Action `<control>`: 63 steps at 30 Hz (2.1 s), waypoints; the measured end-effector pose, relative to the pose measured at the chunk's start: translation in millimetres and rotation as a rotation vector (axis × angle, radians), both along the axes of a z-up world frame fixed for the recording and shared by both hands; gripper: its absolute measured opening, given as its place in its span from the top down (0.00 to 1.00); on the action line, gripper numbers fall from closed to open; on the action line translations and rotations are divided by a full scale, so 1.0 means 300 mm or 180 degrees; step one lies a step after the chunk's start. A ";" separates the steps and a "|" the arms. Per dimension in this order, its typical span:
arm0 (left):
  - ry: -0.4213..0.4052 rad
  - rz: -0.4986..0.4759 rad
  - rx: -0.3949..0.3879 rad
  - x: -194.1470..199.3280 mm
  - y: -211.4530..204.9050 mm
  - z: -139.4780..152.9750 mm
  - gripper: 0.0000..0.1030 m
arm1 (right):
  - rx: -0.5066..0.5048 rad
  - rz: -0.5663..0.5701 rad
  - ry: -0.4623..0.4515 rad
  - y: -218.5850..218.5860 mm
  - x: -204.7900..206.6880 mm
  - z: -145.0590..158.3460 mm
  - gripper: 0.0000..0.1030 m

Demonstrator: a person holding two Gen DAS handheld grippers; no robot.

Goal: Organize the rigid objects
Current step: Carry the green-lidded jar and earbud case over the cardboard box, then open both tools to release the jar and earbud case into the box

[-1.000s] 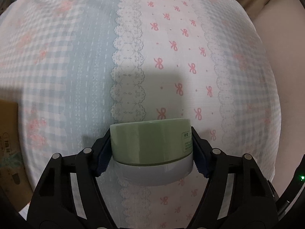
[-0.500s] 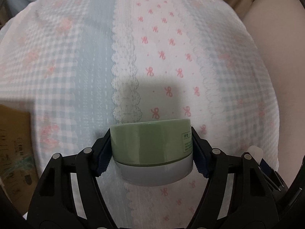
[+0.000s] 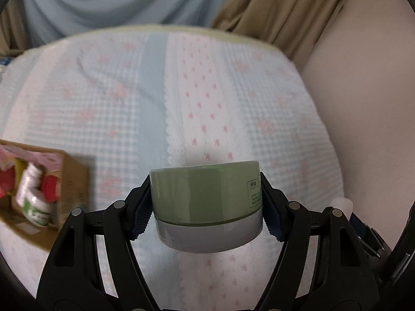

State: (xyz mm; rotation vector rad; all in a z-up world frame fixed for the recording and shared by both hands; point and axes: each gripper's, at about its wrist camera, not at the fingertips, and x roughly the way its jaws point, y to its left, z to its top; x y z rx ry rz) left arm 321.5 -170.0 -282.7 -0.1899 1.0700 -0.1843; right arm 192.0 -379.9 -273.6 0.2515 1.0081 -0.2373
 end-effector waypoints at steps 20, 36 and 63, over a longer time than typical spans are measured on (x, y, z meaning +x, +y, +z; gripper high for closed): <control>-0.0439 0.0372 -0.0226 -0.338 0.631 0.480 0.33 | 0.0278 0.0896 -0.0566 0.634 -0.098 0.455 0.46; -0.0114 0.0155 0.0048 -0.227 1.335 0.294 0.33 | 0.0547 0.0879 -0.0237 1.300 0.049 0.295 0.46; 0.0828 -0.0515 0.0456 0.143 1.308 -0.363 0.33 | 0.0802 0.0844 0.1110 1.422 0.445 -0.380 0.46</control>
